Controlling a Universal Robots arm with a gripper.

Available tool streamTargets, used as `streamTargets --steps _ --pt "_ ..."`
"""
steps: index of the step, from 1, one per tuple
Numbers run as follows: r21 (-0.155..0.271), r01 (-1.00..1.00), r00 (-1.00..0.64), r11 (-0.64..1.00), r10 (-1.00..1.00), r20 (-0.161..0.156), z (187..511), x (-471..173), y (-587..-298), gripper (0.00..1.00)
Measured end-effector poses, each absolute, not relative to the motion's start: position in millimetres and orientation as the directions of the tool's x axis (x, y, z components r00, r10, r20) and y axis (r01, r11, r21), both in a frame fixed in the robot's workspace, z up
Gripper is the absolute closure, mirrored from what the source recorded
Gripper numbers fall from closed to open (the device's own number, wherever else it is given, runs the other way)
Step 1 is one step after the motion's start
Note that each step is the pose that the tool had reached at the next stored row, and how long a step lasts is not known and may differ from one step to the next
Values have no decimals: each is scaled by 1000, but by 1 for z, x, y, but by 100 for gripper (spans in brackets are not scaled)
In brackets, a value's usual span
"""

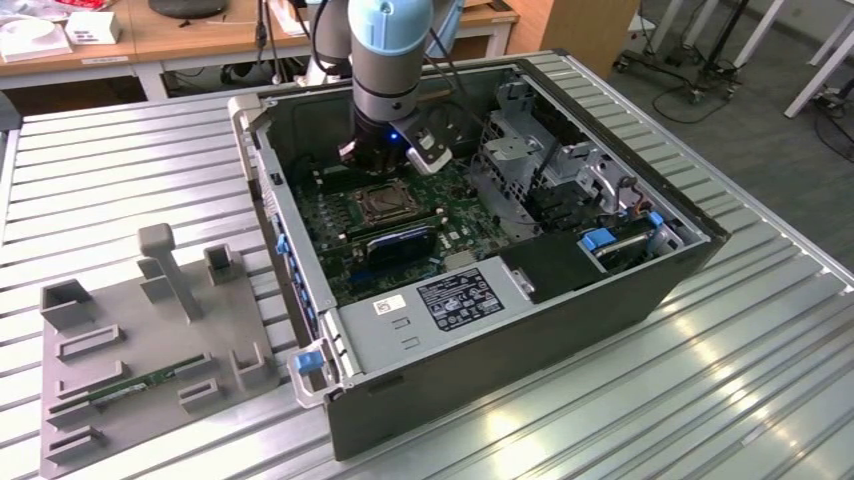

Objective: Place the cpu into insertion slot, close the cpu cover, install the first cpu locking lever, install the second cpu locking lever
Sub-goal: 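Install the first cpu locking lever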

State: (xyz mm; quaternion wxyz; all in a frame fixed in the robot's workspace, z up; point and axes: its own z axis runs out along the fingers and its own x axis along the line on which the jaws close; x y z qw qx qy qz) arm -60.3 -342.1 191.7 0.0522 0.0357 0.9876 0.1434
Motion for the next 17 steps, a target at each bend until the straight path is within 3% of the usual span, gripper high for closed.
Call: streamTargets --steps 10,17 --pt "287 53 -992 957 83 -93 196 -60 -341 89" --pt "265 53 -992 963 81 -95 196 -60 -339 89"
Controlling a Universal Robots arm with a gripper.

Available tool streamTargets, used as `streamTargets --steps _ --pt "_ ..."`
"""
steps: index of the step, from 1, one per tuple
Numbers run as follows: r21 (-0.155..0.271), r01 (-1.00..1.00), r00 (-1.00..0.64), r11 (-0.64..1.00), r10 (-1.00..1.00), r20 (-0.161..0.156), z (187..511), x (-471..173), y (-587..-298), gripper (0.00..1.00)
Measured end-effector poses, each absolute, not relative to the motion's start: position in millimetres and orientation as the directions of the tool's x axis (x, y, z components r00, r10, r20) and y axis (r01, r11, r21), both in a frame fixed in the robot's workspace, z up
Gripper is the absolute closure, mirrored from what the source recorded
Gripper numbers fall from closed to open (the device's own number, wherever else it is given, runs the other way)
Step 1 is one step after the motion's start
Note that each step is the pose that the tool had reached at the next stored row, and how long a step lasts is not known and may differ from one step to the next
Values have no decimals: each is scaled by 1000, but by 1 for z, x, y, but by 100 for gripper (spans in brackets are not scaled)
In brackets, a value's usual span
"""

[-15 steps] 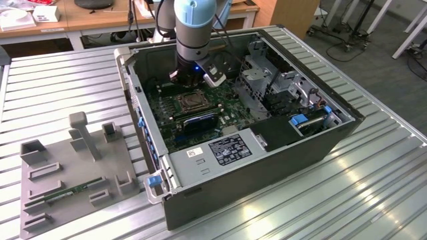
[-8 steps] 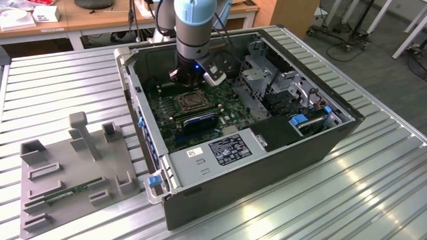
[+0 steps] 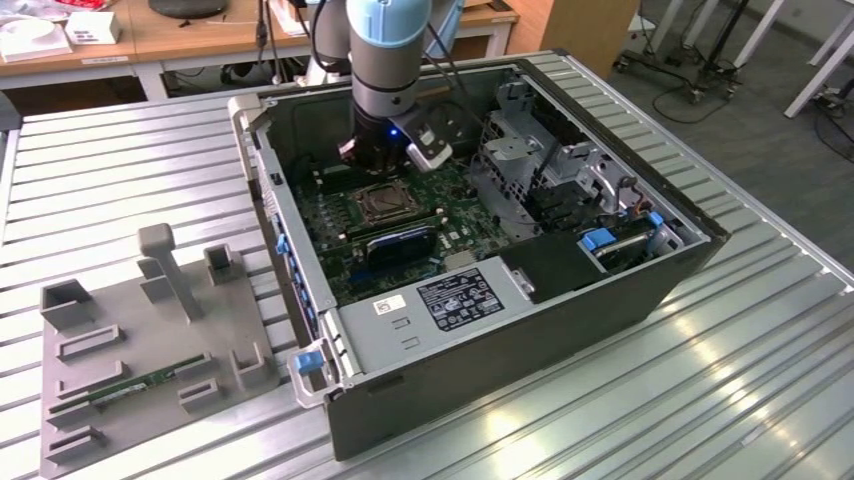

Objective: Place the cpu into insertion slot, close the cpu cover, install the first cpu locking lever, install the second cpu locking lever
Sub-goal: 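Install the first cpu locking lever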

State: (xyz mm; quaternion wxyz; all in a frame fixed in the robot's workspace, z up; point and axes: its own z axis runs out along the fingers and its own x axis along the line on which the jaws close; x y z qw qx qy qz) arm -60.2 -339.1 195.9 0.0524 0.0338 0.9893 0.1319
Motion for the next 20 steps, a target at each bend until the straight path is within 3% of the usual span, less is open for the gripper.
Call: streamTargets --steps 20 --pt "235 49 -993 971 73 -97 196 -60 -332 89"
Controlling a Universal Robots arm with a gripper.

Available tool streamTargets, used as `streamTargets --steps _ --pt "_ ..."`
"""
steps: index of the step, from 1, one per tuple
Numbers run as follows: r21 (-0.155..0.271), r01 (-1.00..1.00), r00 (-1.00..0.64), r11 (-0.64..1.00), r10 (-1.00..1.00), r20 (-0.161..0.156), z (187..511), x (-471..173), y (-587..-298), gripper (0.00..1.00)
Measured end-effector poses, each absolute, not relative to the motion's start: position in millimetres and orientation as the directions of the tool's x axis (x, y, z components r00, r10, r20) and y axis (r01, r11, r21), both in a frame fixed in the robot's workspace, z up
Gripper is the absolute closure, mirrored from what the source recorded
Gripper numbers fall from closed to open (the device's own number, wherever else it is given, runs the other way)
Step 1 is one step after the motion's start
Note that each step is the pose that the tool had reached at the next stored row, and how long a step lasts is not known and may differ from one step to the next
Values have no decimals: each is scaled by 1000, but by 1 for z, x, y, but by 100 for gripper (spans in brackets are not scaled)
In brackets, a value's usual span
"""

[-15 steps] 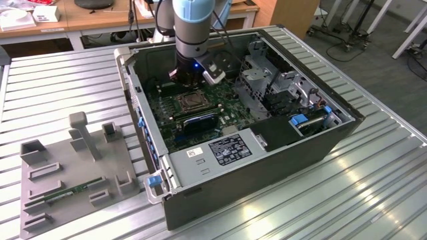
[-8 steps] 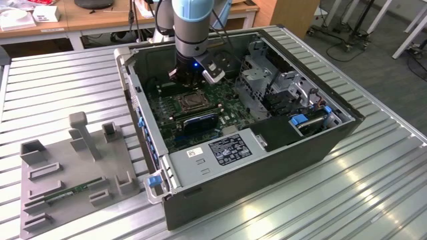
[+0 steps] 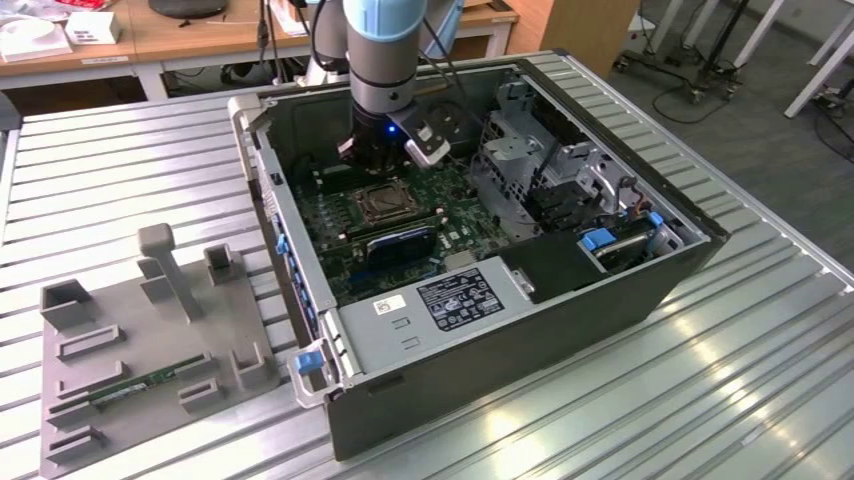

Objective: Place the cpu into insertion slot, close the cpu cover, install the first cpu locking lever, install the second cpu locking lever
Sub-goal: 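Install the first cpu locking lever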

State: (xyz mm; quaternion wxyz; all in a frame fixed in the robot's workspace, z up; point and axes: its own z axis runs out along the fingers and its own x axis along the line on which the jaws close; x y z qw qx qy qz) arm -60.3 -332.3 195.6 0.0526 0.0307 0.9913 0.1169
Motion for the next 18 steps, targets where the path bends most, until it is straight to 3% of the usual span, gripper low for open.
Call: streamTargets --steps 18 --pt "191 44 -993 981 64 -100 196 -60 -331 89"
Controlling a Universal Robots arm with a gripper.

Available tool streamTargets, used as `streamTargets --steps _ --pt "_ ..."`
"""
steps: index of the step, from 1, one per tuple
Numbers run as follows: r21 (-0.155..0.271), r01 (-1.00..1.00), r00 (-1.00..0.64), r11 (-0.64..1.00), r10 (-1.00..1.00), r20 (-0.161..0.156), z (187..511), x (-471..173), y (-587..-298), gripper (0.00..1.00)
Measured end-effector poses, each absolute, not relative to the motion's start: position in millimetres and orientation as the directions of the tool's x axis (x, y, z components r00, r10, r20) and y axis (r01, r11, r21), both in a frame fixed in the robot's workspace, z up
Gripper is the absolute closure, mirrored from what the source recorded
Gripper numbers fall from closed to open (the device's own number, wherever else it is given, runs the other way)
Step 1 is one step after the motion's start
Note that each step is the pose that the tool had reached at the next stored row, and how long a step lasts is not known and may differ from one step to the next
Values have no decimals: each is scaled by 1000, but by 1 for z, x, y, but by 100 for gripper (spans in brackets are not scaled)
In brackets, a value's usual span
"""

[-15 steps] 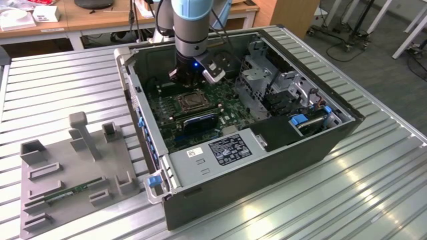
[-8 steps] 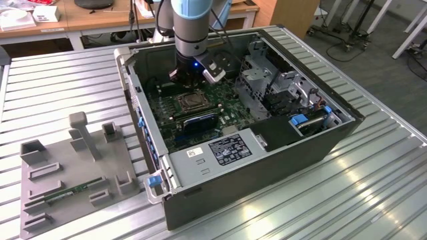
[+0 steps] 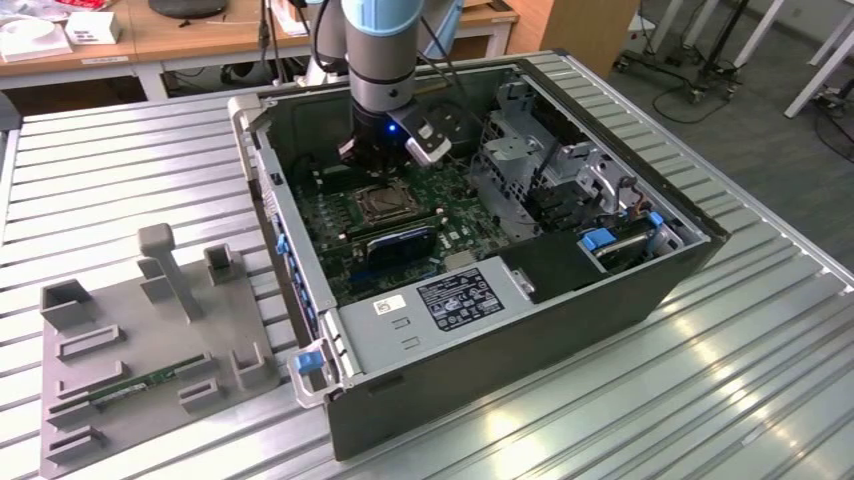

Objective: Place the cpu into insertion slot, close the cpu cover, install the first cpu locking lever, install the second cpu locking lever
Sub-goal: 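Install the first cpu locking lever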

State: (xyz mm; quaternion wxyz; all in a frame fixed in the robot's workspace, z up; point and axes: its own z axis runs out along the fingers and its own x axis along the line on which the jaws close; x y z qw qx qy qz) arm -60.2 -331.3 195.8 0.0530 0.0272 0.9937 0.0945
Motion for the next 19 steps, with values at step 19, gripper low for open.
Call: streamTargets --steps 19 --pt "242 42 -993 969 67 -97 225 -62 -331 89"
